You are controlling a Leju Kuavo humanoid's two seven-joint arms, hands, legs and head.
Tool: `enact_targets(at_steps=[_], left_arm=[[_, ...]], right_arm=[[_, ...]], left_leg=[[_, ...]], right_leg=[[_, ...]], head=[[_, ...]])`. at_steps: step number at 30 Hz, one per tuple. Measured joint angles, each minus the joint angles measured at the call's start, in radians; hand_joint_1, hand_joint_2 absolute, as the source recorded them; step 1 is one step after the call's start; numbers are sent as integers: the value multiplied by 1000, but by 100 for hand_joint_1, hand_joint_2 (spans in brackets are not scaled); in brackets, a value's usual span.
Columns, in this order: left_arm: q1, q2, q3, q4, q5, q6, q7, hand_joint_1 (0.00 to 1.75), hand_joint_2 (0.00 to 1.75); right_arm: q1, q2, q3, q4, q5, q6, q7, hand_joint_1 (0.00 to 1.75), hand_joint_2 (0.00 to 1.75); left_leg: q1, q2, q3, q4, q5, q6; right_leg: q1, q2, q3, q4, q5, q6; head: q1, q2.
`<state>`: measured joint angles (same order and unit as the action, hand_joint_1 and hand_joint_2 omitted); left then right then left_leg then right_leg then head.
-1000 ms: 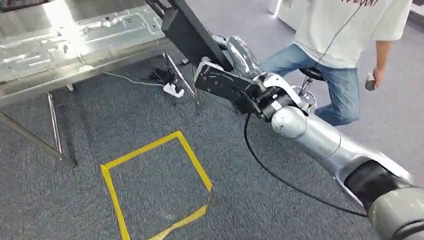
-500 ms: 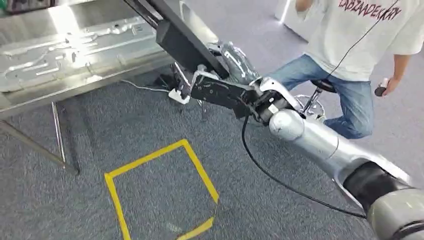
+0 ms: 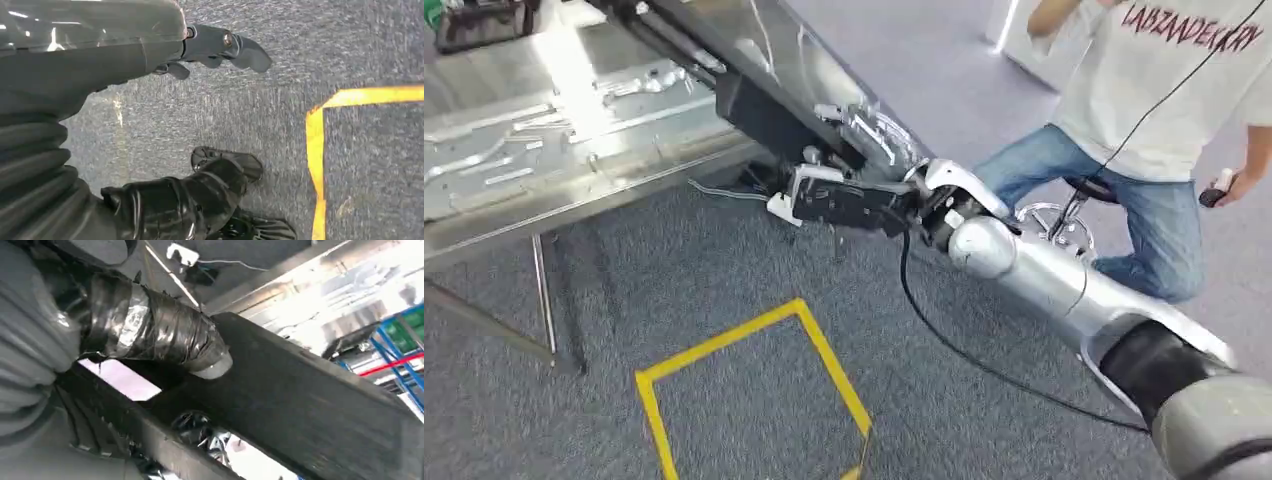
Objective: Take the parts from the cabinet and place them on the table.
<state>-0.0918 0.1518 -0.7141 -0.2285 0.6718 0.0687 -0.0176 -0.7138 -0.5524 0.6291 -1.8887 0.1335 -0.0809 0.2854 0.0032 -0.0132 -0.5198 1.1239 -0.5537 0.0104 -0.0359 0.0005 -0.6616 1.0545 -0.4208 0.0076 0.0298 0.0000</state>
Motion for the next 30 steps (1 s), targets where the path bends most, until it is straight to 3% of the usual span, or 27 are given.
enact_targets(at_steps=[2, 3, 5, 6, 7, 9, 11, 13, 14, 15, 16, 18, 19, 20, 21, 23, 24, 25, 26, 28, 30], left_arm=[[-2, 2, -12, 0, 8, -21, 16, 0, 175], [-1, 3, -19, 0, 14, -35, 28, 0, 175], [4, 2, -22, 0, 20, -50, 40, 0, 175], [5, 2, -23, 0, 24, -58, 45, 0, 175], [4, 2, -26, 0, 28, -60, 48, 0, 175], [3, 11, -34, 0, 43, -76, 56, 0, 175], [4, 14, -40, 0, 48, -78, 58, 0, 175], [2, 16, -45, 0, 49, -76, 58, 0, 175], [3, 16, -45, 0, 49, -76, 58, 0, 175], [3, 16, -45, 0, 49, -76, 58, 0, 175], [2, 16, -46, 0, 49, -76, 58, 0, 175], [0, 16, -48, 0, 49, -76, 58, 0, 175], [0, 16, -50, 0, 49, -76, 58, 0, 175], [1, 16, -50, 0, 49, -76, 58, 0, 175], [2, 16, -51, 0, 49, -76, 58, 0, 175], [2, 15, -51, 0, 49, -76, 58, 0, 175], [2, 15, -51, 0, 49, -76, 57, 0, 175], [1, 15, -52, -1, 54, -79, 54, 0, 175], [2, 15, -53, -1, 57, -85, 51, 0, 175], [3, 15, -53, -1, 65, -91, 45, 0, 175], [4, 17, -53, -2, 66, -89, 44, 0, 175]], right_arm=[[-1, 5, 0, 5, 0, 5, -4, 175, 175], [0, 9, 2, 10, 0, 11, -6, 175, 175], [0, 14, 8, 17, 0, 21, -12, 175, 175], [0, 18, 11, 21, 0, 24, -15, 175, 175], [0, 21, 12, 24, 0, 27, -16, 175, 175], [-2, 29, 16, 34, 0, 34, -23, 175, 175], [-9, 37, 27, 45, -1, 37, -29, 175, 175], [-11, 42, 35, 54, -1, 38, -32, 175, 175], [-15, 42, 38, 56, -1, 38, -33, 175, 175], [-15, 43, 41, 61, -1, 37, -33, 175, 175], [-21, 43, 45, 63, -1, 37, -33, 175, 175], [-20, 44, 47, 68, -1, 37, -33, 175, 175], [-19, 44, 51, 73, -1, 37, -33, 175, 175], [-18, 45, 56, 76, -1, 38, -33, 175, 175], [-18, 45, 61, 79, -1, 38, -33, 175, 175], [-19, 46, 64, 83, -1, 37, -33, 175, 175], [-21, 46, 64, 84, -1, 37, -33, 175, 175], [-25, 47, 67, 86, -1, 37, -34, 175, 175], [-25, 47, 68, 87, -1, 38, -34, 175, 175], [-24, 47, 70, 91, -1, 38, -34, 175, 175], [-25, 48, 71, 93, -1, 38, -34, 175, 175]], left_leg=[[0, 5, -90, 123, -41, -12], [0, 6, -147, 187, -94, -16], [0, 6, -194, 203, -125, -10], [0, 6, -194, 161, -99, -4], [-2, 6, -179, 89, -42, 4], [-14, 6, -134, -77, 111, 35], [-24, -10, -136, -82, 89, 46], [-25, -10, -130, -86, 116, 49], [-17, -9, -115, -104, 132, 51], [-13, -5, -107, -115, 137, 50], [-13, -4, -104, -120, 138, 56], [-14, -4, -103, -119, 135, 62], [-14, -5, -103, -119, 133, 62], [-14, -5, -103, -117, 131, 62], [-14, -5, -101, -115, 127, 61], [-11, -7, -101, -100, 116, 55], [-12, -9, -104, -90, 108, 50], [-20, -10, -111, -77, 102, 42], [-19, -10, -113, -78, 101, 39], [-17, -11, -112, -83, 105, 32], [-18, -7, -116, -73, 92, 21]], right_leg=[[1, 0, 13, -5, -9, -4], [2, -1, 24, -5, -16, -5], [5, 1, 43, -5, -31, -7], [8, 3, 55, -5, -38, -7], [12, 4, 66, -6, -46, -7], [12, 3, 81, -11, -56, -8], [17, 10, 88, -13, -62, 1], [17, 14, 93, -19, -68, 12], [25, 16, 95, -20, -71, 20], [19, 12, 89, 1, -81, 21], [20, 9, 69, 44, -111, 21], [20, 9, -10, 198, -181, 24], [19, 9, -46, 258, -197, 27], [18, 9, -62, 273, -188, 30], [17, 8, -55, 246, -157, 31], [14, 5, 10, 87, -61, 33], [13, 3, 42, 8, -32, 31], [21, 4, 49, -5, -49, 28], [16, 5, 50, -3, -44, 20], [20, 6, 48, -3, -43, 15], [8, 3, 56, -15, -38, 4]], head=[[0, 0], [0, 0], [0, 0], [0, 0], [0, 0], [1, 0], [1, 0], [1, 0], [1, 0], [1, 0], [2, 0], [1, 0], [1, 0], [1, 0], [2, 0], [2, 0], [2, 0], [1, 0], [1, 0], [1, 0], [1, 0]])
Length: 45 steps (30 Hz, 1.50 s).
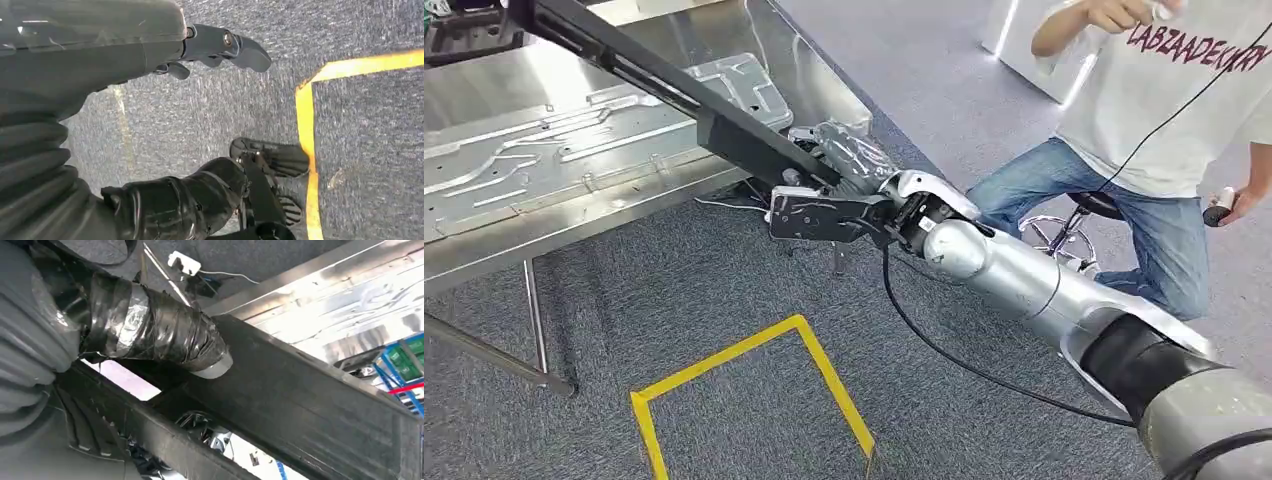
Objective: Take the parts from the cabinet and place them on the table.
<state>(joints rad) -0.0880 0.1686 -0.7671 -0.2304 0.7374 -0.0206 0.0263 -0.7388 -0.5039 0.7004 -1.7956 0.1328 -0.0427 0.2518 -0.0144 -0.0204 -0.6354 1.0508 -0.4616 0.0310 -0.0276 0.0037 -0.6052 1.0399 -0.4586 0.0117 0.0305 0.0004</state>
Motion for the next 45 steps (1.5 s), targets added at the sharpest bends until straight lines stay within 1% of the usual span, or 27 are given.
enact_targets(at_steps=[1, 3, 4, 5, 7, 9, 11, 14, 15, 16, 18, 20, 22, 24, 26, 29, 30, 32, 33, 35, 36, 37, 39, 40, 41, 42, 45], left_arm=[[-1, 0, 0, -1, 0, 1, 0, 0, 175], [-4, 0, -3, -1, 0, 4, 0, 0, 175], [-3, 0, -5, -1, 0, 6, 0, 0, 175], [-1, -1, -7, -1, 1, 9, 0, 0, 175], [0, -2, -10, -2, 1, 19, 0, 0, 175], [-1, -1, -11, -2, 1, 25, -1, 0, 175], [-2, -1, -16, -2, 1, 32, -4, 0, 175], [-3, -1, -18, -2, 2, 35, -8, 0, 175], [-4, -1, -18, -3, 2, 35, -9, 0, 175], [-3, -2, -18, -3, 2, 36, -9, 0, 175], [-3, -2, -19, -3, 2, 36, -9, 0, 175], [-3, -2, -19, -3, 2, 36, -9, 0, 175], [-2, -2, -19, -3, 2, 36, -9, 0, 175], [-3, -2, -19, -3, 2, 36, -9, 0, 175], [-5, -2, -19, -3, 2, 36, -10, 0, 175], [2, -2, -19, -3, 2, 36, -10, 0, 175], [1, 0, -19, -3, 2, 36, -10, 0, 175], [-1, -2, -19, -4, 2, 36, -10, 0, 175], [-5, -2, -20, -4, 2, 36, -10, 0, 175], [-4, -2, -21, -4, 2, 38, -10, 0, 175], [-3, -3, -21, -4, 2, 38, -10, 0, 175], [-1, -3, -21, -4, 2, 38, -10, 0, 175], [-1, -3, -21, -4, 2, 41, -10, 0, 175], [-2, -3, -21, -4, 2, 43, -11, 0, 175], [-3, -3, -22, -4, 2, 44, -11, 0, 175], [-5, -3, -23, -4, 2, 45, -11, 0, 175], [-4, -3, -27, -4, 2, 47, -12, 0, 175]], right_arm=[[0, 1, 0, 0, 0, 0, -1, 175, 175], [0, 2, 2, 3, 0, 0, -3, 175, 175], [1, 2, 6, 6, 0, -1, -5, 175, 175], [3, 3, 10, 8, 0, -1, -8, 175, 175], [8, 4, 13, 13, 0, -2, -13, 175, 175], [7, 5, 13, 15, 0, -3, -14, 175, 175], [6, 5, 13, 16, 1, -10, -17, 175, 175], [10, 6, 13, 21, 8, -18, -20, 175, 175], [11, 6, 13, 21, 11, -19, -20, 175, 175], [10, 6, 12, 22, 12, -21, -20, 175, 175], [9, 6, 12, 23, 13, -23, -21, 175, 175], [18, 6, 12, 26, 13, -23, -21, 175, 175], [23, 6, 12, 27, 13, -23, -21, 175, 175], [22, 6, 12, 27, 13, -23, -21, 175, 175], [21, 7, 12, 28, 13, -23, -21, 175, 175], [24, 7, 11, 29, 13, -23, -21, 175, 175], [24, 7, 11, 29, 13, -23, -21, 175, 175], [22, 7, 11, 29, 13, -23, -21, 175, 175], [22, 7, 11, 29, 13, -23, -22, 175, 175], [24, 7, 11, 29, 13, -23, -21, 175, 175], [24, 7, 11, 29, 13, -23, -21, 175, 175], [25, 7, 11, 29, 13, -23, -21, 175, 175], [25, 8, 11, 29, 13, -23, -21, 175, 175], [24, 8, 11, 29, 13, -23, -21, 175, 175], [24, 8, 11, 29, 13, -23, -21, 175, 175], [22, 8, 11, 29, 13, -23, -21, 175, 175], [23, 9, 11, 29, 14, -22, -21, 175, 175]], left_leg=[[0, 4, -13, 34, -24, -9], [11, 8, -82, 175, -89, -22], [15, 10, -119, 246, -111, -27], [18, 12, -142, 282, -111, -30], [24, 14, -119, 213, -49, -32], [25, 21, -38, 40, 42, -27], [13, 25, -10, -18, 26, -21], [11, 16, -11, -17, 25, -6], [22, 13, 1, -32, 31, 4], [19, 10, 10, -39, 32, 8], [18, 2, 12, -38, 29, 20], [14, -9, 13, -37, 26, 24], [13, -25, 14, -30, 22, 24], [13, -43, 15, -18, 13, 19], [6, -58, 0, 0, 6, 12], [16, -79, -4, -10, 13, -3], [15, -88, -5, -8, 10, -7], [11, -19, -26, 46, -25, -24], [17, -1, -63, 121, -59, -32], [23, 12, -140, 264, -110, -40], [24, 14, -156, 286, -107, -42], [26, 15, -148, 261, -80, -42], [25, 25, -73, 108, 8, -35], [20, 54, -26, 17, 46, -26], [5, 86, -8, -7, 25, -23], [0, 78, -8, -16, 27, -14], [-1, 51, -8, -23, 29, -2]], right_leg=[[-2, -2, 2, -2, -1, -4], [-2, -4, 2, -1, -2, -5], [-2, -4, 2, -1, -3, -7], [-2, -4, 2, -1, -4, -7], [-4, -3, 6, -1, -7, -6], [-6, -5, 14, -1, -13, 0], [0, -6, 13, -1, -17, 11], [1, -14, 22, -16, -16, 31], [-3, -14, 19, -14, -24, 37], [-1, -11, 14, 15, -41, 38], [2, -8, -59, 163, -112, 35], [5, -5, -128, 283, -144, 35], [6, -5, -122, 244, -93, 32], [6, 11, -45, 73, 2, 25], [2, 63, -11, 6, -5, 23], [8, 41, -15, 11, -4, 14], [-4, 30, -11, 1, -1, 7], [-3, 12, 2, -3, -3, -1], [-1, 1, 4, -3, -5, -6], [0, -20, 6, -2, -10, -10], [0, -27, 7, -2, -12, -10], [0, -36, 10, -2, -14, -9], [0, -54, 21, -2, -22, -7], [1, -63, 29, -2, -28, -4], [6, -70, 32, -4, -31, 2], [8, -77, 32, -4, -33, 7], [13, -105, 43, -14, -37, 22]], head=[[-2, 0], [-2, 0], [-2, 0], [-2, 0], [-2, 0], [-2, 0], [-1, 0], [-1, 0], [-1, 0], [0, 0], [1, 0], [1, 0], [1, 0], [1, 0], [0, 0], [1, 0], [1, 0], [-3, 0], [-2, 0], [-3, 0], [-3, 0], [-3, 0], [-3, 0], [-3, 0], [-3, 0], [-2, 0], [-2, 0]])
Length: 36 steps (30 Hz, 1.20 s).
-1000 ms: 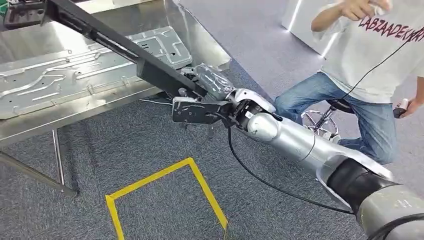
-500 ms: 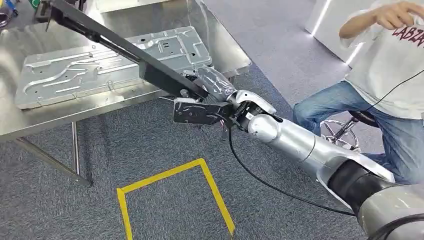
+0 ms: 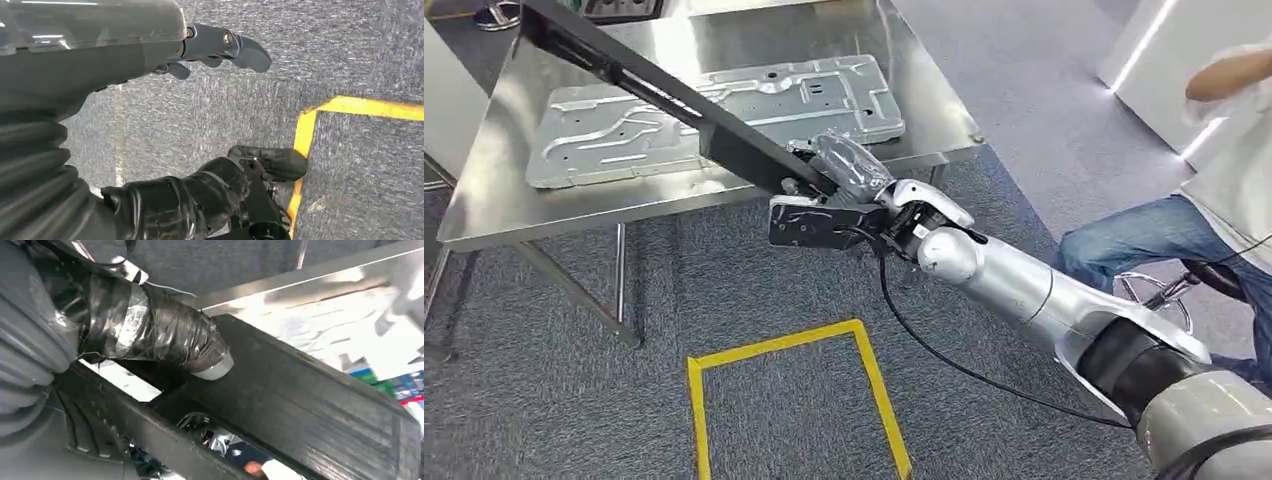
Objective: Take the parts from the cabinet and place them on the table.
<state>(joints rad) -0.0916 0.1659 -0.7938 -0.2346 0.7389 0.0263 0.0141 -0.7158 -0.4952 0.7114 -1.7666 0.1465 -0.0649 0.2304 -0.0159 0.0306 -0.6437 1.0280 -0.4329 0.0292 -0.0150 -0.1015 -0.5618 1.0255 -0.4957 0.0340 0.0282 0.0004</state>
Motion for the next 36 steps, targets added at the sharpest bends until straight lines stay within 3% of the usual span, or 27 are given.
enact_targets(at_steps=[1, 2, 3, 5, 6, 7, 8, 9, 11, 12, 13, 15, 18, 19, 21, 22, 23, 24, 26, 27, 28, 31, 32, 33, 34, 36], left_arm=[[1, -1, 0, -2, 0, 1, -2, 0, 175], [2, -2, -1, -2, 0, 3, -5, 0, 175], [2, -2, -2, -2, 0, 5, -7, 0, 175], [-1, -2, -5, -2, 3, 8, -13, 0, 175], [-2, -2, -7, -2, 4, 9, -15, 0, 175], [-2, -3, -8, -3, 8, 10, -18, 0, 175], [-2, -3, -11, -4, 11, 11, -22, 0, 175], [-1, -3, -13, -4, 13, 13, -26, 0, 175], [-1, -3, -15, -4, 20, 13, -32, 0, 175], [-1, -3, -16, -5, 21, 13, -37, 0, 175], [-3, -3, -16, -5, 24, 15, -40, 0, 175], [2, -5, -19, -5, 29, 16, -43, 0, 175], [2, -7, -21, -8, 37, 20, -50, 0, 175], [-1, -7, -23, -9, 39, 20, -51, 0, 175], [-2, -7, -27, -9, 42, 21, -54, 0, 175], [0, -8, -31, -10, 44, 21, -56, 0, 175], [2, -10, -34, -10, 45, 21, -58, 0, 175], [4, -11, -35, -10, 47, 21, -58, 0, 175], [2, -12, -37, -10, 50, 21, -60, 0, 175], [2, -11, -38, -10, 52, 21, -60, 0, 175], [2, -12, -40, -10, 52, 23, -60, 0, 175], [1, -12, -42, -10, 55, 23, -61, 0, 175], [1, -12, -42, -11, 56, 23, -61, 0, 175], [4, -14, -42, -12, 57, 23, -61, 0, 175], [4, -16, -42, -12, 57, 23, -63, 0, 175], [2, -19, -42, -12, 58, 23, -63, 0, 175]], right_arm=[[0, -1, 0, 0, 0, 0, 0, 175, 175], [0, -1, 0, 0, 0, 0, 0, 175, 175], [-2, -1, 0, 0, 3, 2, 2, 175, 175], [-1, -2, 0, 2, 8, 6, 18, 175, 175], [-1, -2, 0, 2, 10, 8, 23, 175, 175], [0, -2, 0, 4, 22, 11, 34, 175, 175], [0, -2, 1, 5, 45, 16, 51, 175, 175], [-1, -2, 1, 6, 68, 18, 69, 175, 175], [-10, -5, 1, 8, 134, 21, 109, 175, 175], [-16, -6, 2, 10, 186, 26, 136, 175, 175], [-21, -8, 3, 10, 227, 32, 155, 175, 175], [-23, -13, 6, 16, 274, 41, 179, 175, 175], [-25, -13, 8, 21, 304, 52, 193, 175, 175], [-28, -13, 8, 23, 315, 56, 200, 175, 175], [-29, -13, 9, 29, 332, 65, 211, 175, 175], [-29, -14, 11, 32, 337, 69, 216, 175, 175], [-28, -14, 13, 35, 344, 75, 221, 175, 175], [-28, -15, 14, 39, 349, 78, 224, 175, 175], [-30, -18, 14, 47, 367, 87, 235, 175, 175], [-32, -19, 14, 51, 375, 92, 240, 175, 175], [-36, -21, 15, 55, 384, 96, 243, 175, 175], [-38, -24, 17, 69, 406, 120, 255, 175, 175], [-39, -27, 18, 74, 417, 128, 258, 175, 175], [-39, -29, 18, 76, 422, 131, 261, 175, 175], [-42, -32, 19, 80, 429, 134, 262, 175, 175], [-50, -38, 22, 91, 443, 145, 267, 175, 175]], left_leg=[[13, -4, 12, -15, 5, 7], [12, -10, 18, -22, 6, 11], [12, -14, 20, -22, 4, 24], [12, -22, 23, -21, 0, 30], [11, -24, 24, -21, -2, 30], [11, -31, 25, -19, -4, 30], [11, -36, 28, -16, -8, 29], [12, -41, 31, -11, -14, 28], [16, -52, 35, 9, -32, 18], [10, -56, 31, 19, -40, 9], [10, -59, 24, 32, -45, 5], [11, -61, 24, 19, -42, -3], [13, -48, 17, 51, -63, -21], [16, -44, -8, 105, -86, -28], [20, -38, -89, 252, -137, -38], [21, -37, -127, 307, -145, -39], [21, -36, -141, 313, -131, -39], [21, -36, -130, 270, -89, -36], [20, -36, -64, 103, 18, -22], [16, -36, -37, 44, 29, -14], [7, -36, -22, 35, 20, -11], [4, -38, -18, 18, 5, -2], [5, -38, -12, 5, 7, 2], [20, -36, 7, -19, 12, 8], [16, -38, 18, -28, 11, 10], [15, -38, 26, -26, 5, 17]], right_leg=[[-7, 20, -4, 9, -12, 5], [-6, 63, -15, 39, -29, 7], [-7, 86, -50, 107, -62, 6], [-6, 100, -125, 242, -112, 8], [-6, 101, -142, 271, -118, 9], [-6, 101, -172, 309, -116, 11], [-6, 101, -177, 300, -90, 13], [-8, 101, -162, 252, -49, 15], [-15, 101, -93, 83, 53, 19], [-12, 104, -78, 53, 32, 18], [-11, 107, -70, 38, 30, 6], [-5, 105, -72, 42, 28, -6], [-15, 104, -56, 28, 28, -23], [-16, 103, -51, 28, 25, -27], [-14, 102, -45, 28, 19, -33], [-14, 102, -42, 28, 16, -34], [-14, 103, -39, 28, 12, -34], [-13, 104, -32, 28, 7, -33], [-11, 103, -14, 27, -5, -31], [-14, 102, -8, 23, -11, -28], [-7, 104, -8, 21, -11, -24], [-11, 102, -5, 6, -10, -9], [-8, 102, 2, -2, -11, -2], [-9, 102, 1, 1, -24, 3], [-6, 102, -14, 44, -43, 3], [-3, 103, -107, 214, -103, -2]], head=[[2, 0], [1, 0], [2, 0], [3, 0], [3, 0], [3, 0], [3, 0], [3, 0], [3, 0], [3, 0], [2, 0], [2, 0], [2, 0], [2, 0], [2, 0], [1, 0], [2, 0], [2, 0], [2, 0], [2, 0], [1, 0], [2, 0], [1, 0], [3, 0], [5, 0], [6, 0]])
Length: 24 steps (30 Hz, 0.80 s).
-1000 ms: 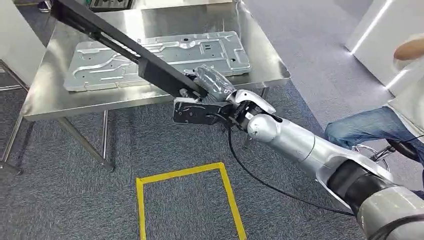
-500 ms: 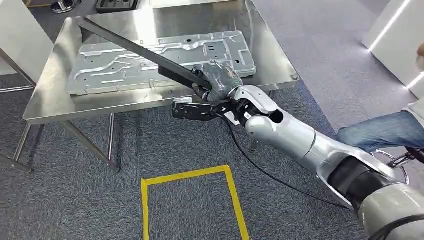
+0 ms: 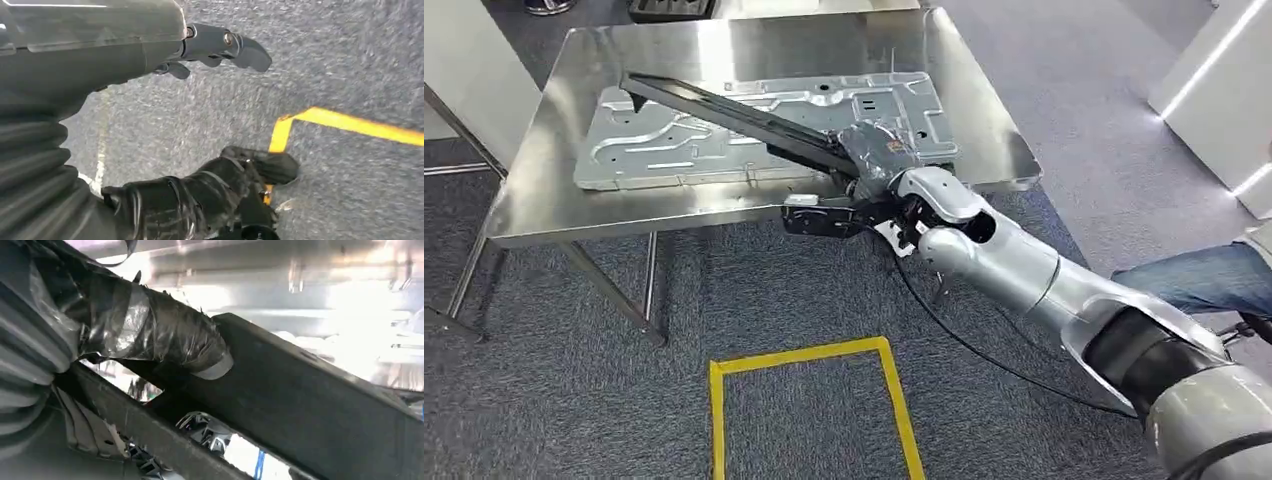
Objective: Take the parts from the cabinet and place them on the table.
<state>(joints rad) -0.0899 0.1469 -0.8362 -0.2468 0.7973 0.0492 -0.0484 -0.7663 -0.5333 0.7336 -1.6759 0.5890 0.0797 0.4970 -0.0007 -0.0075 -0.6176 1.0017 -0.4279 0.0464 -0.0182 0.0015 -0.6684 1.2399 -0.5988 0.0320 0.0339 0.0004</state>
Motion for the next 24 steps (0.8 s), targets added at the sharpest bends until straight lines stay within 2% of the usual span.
enact_targets(at_steps=[1, 2, 3, 4, 5, 6, 7, 8, 9, 10, 11, 12, 13, 15, 16, 17, 18, 19, 20, 21, 22, 24], left_arm=[[0, -1, -1, 0, 0, 0, 0, 0, 175], [0, -2, -2, 0, 0, 0, 0, 0, 175], [1, -2, -5, 0, 0, 0, 0, 0, 175], [1, -3, -6, 0, 0, 0, 0, 0, 175], [1, -5, -6, 0, 0, 0, 0, 0, 175], [1, -5, -7, 0, 1, 0, 0, 0, 175], [-2, -5, -9, 0, 2, 0, 0, 0, 175], [-3, -5, -13, 0, 3, 1, 0, 0, 175], [-4, -6, -17, 0, 4, 1, 0, 0, 175], [-3, -7, -20, 0, 5, 1, 0, 0, 175], [-3, -7, -22, -1, 6, 1, 0, 0, 175], [-3, -8, -22, -1, 7, 1, 0, 0, 175], [-5, -9, -23, -2, 8, 1, -2, 0, 175], [-9, -9, -27, -2, 11, 1, -3, 0, 175], [-9, -9, -30, -2, 11, 1, -3, 0, 175], [-8, -10, -32, -2, 12, 1, -3, 0, 175], [-3, -10, -33, -2, 12, 1, -3, 0, 175], [-2, -11, -33, -2, 13, 1, -3, 0, 175], [-3, -11, -34, -2, 13, 2, -4, 0, 175], [-4, -11, -35, -2, 13, 3, -6, 0, 175], [-4, -8, -40, -2, 14, 4, -6, 0, 175], [-7, -8, -48, -2, 15, 4, -8, 0, 175]], right_arm=[[2, 0, 4, 7, 5, 2, 3, 175, 175], [7, -3, 8, 13, 7, 3, 4, 175, 175], [11, -5, 11, 18, 8, 3, 5, 175, 175], [11, -6, 12, 21, 11, 5, 5, 175, 175], [8, -8, 12, 24, 18, 8, 5, 175, 175], [4, -8, 12, 27, 29, 13, 5, 175, 175], [-2, -8, 13, 32, 39, 20, 5, 175, 175], [-5, -9, 14, 35, 54, 29, 4, 175, 175], [-3, -10, 15, 40, 69, 38, 3, 175, 175], [-4, -10, 18, 48, 84, 49, -1, 175, 175], [-5, -11, 22, 55, 99, 62, -9, 175, 175], [-5, -11, 24, 60, 111, 69, -13, 175, 175], [-6, -11, 27, 65, 124, 78, -18, 175, 175], [-8, -11, 30, 73, 147, 95, -29, 175, 175], [-8, -11, 35, 77, 158, 104, -33, 175, 175], [-8, -11, 41, 83, 169, 113, -36, 175, 175], [-6, -11, 47, 90, 183, 123, -42, 175, 175], [-5, -11, 50, 97, 193, 129, -47, 175, 175], [-6, -11, 54, 102, 198, 130, -49, 175, 175], [-7, -11, 58, 107, 208, 130, -52, 175, 175], [-10, -10, 62, 113, 215, 132, -59, 175, 175], [-13, -10, 67, 122, 228, 143, -71, 175, 175]], left_leg=[[-1, 0, 5, 1, -6, 3], [-2, -2, 12, 3, -13, 4], [-2, -4, 19, 6, -20, 3], [-2, -6, 26, 12, -29, 2], [-1, -8, 32, 21, -40, 0], [-1, -9, 32, 30, -52, -4], [-10, -10, 25, 40, -60, -10], [-7, -12, 20, 43, -62, -13], [-7, -12, 22, 41, -61, -15], [-7, -12, 23, 36, -62, -17], [-9, -13, 25, 39, -68, -21], [-6, -9, 22, 47, -77, -29], [-5, -4, 8, 86, -92, -37], [1, 1, -74, 232, -145, -49], [2, 2, -120, 304, -162, -52], [3, 2, -150, 340, -159, -53], [3, 2, -156, 322, -123, -50], [3, 2, -142, 269, -78, -46], [2, 2, -114, 192, -25, -39], [-2, 2, -74, 90, 35, -26], [-8, 2, -54, 60, 21, -18], [-15, 3, -46, 37, 13, -14]], right_leg=[[1, 1, -42, 62, -7, 0], [0, 1, -69, 85, 7, 1], [0, 0, -71, 61, 44, 2], [-1, 0, -53, -5, 98, 2], [-3, -1, -22, -97, 158, 2], [-4, -1, -3, -166, 184, 1], [0, 0, 12, -169, 168, 2], [-1, 3, 13, -177, 161, -6], [1, 3, 10, -180, 160, -8], [3, 4, 11, -180, 156, -13], [-5, 4, 16, -185, 157, -18], [-7, 3, 24, -189, 155, -24], [-8, 1, 32, -190, 150, -30], [-8, -1, 41, -190, 143, -35], [-7, -2, 45, -190, 138, -35], [-7, -2, 50, -189, 133, -36], [-7, 0, 58, -189, 128, -36], [-6, 0, 65, -189, 122, -35], [-4, 0, 74, -190, 117, -35], [-3, 0, 82, -191, 111, -34], [0, -1, 84, -194, 107, -31], [-3, 0, 80, -198, 107, -20]], head=[[1, 0], [0, 0], [1, 0], [1, 0], [1, 0], [1, 0], [0, 0], [0, 0], [1, 0], [1, 0], [2, 0], [1, 0], [0, 0], [0, 0], [0, 0], [0, 0], [0, 0], [0, 0], [0, 0], [0, 0], [1, 0], [0, 0]])
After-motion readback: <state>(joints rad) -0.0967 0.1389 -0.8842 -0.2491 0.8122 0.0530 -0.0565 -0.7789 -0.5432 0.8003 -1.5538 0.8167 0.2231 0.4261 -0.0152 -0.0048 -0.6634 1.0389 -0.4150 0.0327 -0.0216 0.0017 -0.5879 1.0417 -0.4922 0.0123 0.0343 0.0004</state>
